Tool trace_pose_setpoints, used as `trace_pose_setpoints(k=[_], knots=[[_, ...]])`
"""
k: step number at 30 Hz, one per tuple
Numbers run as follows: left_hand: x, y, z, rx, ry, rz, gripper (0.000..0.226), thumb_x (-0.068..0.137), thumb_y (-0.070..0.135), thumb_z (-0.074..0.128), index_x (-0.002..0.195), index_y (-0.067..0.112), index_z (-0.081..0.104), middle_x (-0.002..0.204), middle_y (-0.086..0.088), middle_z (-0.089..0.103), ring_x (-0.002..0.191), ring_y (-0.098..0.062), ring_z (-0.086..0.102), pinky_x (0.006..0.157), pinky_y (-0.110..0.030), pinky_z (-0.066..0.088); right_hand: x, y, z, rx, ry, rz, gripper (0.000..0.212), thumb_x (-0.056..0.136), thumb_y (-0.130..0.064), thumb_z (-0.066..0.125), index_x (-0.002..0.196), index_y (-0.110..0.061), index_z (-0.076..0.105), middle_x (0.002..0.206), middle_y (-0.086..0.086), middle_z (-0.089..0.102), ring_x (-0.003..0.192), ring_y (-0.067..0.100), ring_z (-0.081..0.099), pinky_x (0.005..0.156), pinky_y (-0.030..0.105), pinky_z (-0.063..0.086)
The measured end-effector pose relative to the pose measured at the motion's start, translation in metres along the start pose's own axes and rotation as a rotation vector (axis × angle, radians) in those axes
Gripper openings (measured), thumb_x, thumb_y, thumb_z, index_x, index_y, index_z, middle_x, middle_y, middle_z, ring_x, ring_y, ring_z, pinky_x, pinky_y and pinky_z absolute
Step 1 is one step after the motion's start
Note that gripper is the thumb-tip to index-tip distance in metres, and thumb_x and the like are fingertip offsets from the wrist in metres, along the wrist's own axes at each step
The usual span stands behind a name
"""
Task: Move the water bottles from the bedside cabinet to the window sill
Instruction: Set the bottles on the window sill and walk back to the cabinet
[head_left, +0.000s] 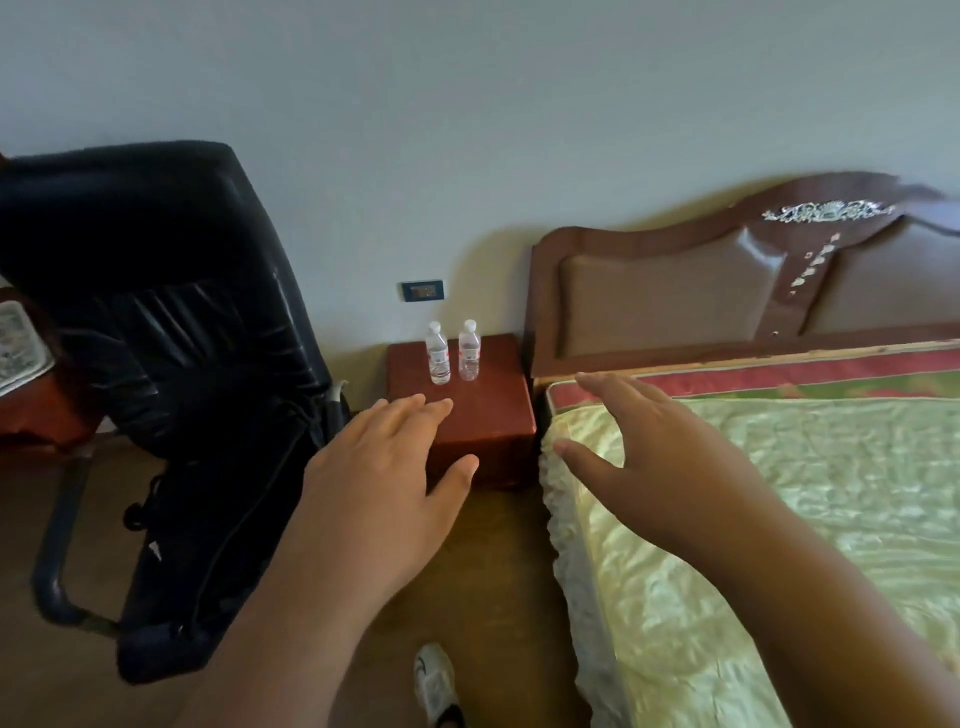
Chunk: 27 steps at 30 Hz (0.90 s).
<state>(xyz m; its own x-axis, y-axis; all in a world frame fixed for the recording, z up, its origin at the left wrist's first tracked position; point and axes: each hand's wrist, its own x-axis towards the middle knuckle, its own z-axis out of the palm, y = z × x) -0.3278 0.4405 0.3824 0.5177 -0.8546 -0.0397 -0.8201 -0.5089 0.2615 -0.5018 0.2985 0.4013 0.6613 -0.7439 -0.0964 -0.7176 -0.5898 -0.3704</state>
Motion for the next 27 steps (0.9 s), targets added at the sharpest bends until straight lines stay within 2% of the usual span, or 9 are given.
trace_pose_setpoints(k=[9, 12, 15, 18, 21, 27], knots=[[0.141, -0.046, -0.026, -0.023, -0.017, 0.145, 0.062, 0.093, 0.065, 0.037, 0.150, 0.043, 0.027, 0.157, 0.017, 0.032, 0.147, -0.010, 0.027, 0.115, -0.045, 0.035, 0.097, -0.021, -0.001, -0.030, 0.100, 0.159, 0.071, 0.092, -0.067, 0.049, 0.155, -0.040, 0.027, 0.160, -0.018, 0.031, 0.143, 0.010, 0.038, 0.109, 0.033, 0.040], [0.173, -0.057, -0.029, -0.045, -0.013, 0.164, 0.061, 0.094, 0.063, 0.040, 0.150, 0.041, 0.030, 0.155, 0.017, 0.034, 0.145, -0.009, 0.029, 0.113, -0.040, 0.034, 0.120, -0.027, 0.005, -0.036, 0.073, 0.190, 0.071, 0.092, -0.066, 0.050, 0.154, -0.041, 0.027, 0.160, -0.018, 0.031, 0.144, 0.009, 0.038, 0.108, 0.034, 0.040], [0.196, -0.066, -0.025, -0.062, -0.047, 0.161, 0.062, 0.094, 0.064, 0.038, 0.151, 0.044, 0.026, 0.157, 0.018, 0.030, 0.147, -0.008, 0.025, 0.116, -0.043, 0.034, 0.148, -0.033, 0.007, -0.027, 0.035, 0.199, 0.071, 0.092, -0.065, 0.050, 0.155, -0.040, 0.027, 0.160, -0.018, 0.032, 0.144, 0.009, 0.038, 0.109, 0.033, 0.039], [0.223, -0.076, -0.018, -0.058, -0.075, 0.138, 0.063, 0.094, 0.065, 0.038, 0.151, 0.044, 0.025, 0.158, 0.018, 0.029, 0.148, -0.008, 0.022, 0.116, -0.045, 0.034, 0.187, -0.036, 0.008, -0.006, 0.019, 0.178, 0.071, 0.092, -0.064, 0.051, 0.154, -0.038, 0.030, 0.159, -0.017, 0.033, 0.135, 0.011, 0.049, 0.107, 0.033, 0.042], [0.253, -0.087, -0.016, -0.049, -0.058, 0.083, 0.061, 0.095, 0.063, 0.040, 0.150, 0.040, 0.030, 0.156, 0.017, 0.033, 0.145, -0.009, 0.029, 0.113, -0.042, 0.035, 0.230, -0.034, 0.011, 0.005, -0.002, 0.145, 0.070, 0.092, -0.063, 0.053, 0.153, -0.037, 0.033, 0.158, -0.017, 0.036, 0.122, 0.013, 0.058, 0.104, 0.035, 0.046], [0.309, -0.102, -0.016, -0.021, -0.025, -0.060, 0.060, 0.095, 0.061, 0.042, 0.149, 0.036, 0.035, 0.151, 0.013, 0.041, 0.139, -0.012, 0.037, 0.108, -0.042, 0.042, 0.322, -0.020, 0.012, 0.036, -0.063, 0.039, 0.073, 0.089, -0.065, 0.052, 0.152, -0.035, 0.034, 0.156, -0.013, 0.040, 0.134, 0.016, 0.049, 0.107, 0.042, 0.044]])
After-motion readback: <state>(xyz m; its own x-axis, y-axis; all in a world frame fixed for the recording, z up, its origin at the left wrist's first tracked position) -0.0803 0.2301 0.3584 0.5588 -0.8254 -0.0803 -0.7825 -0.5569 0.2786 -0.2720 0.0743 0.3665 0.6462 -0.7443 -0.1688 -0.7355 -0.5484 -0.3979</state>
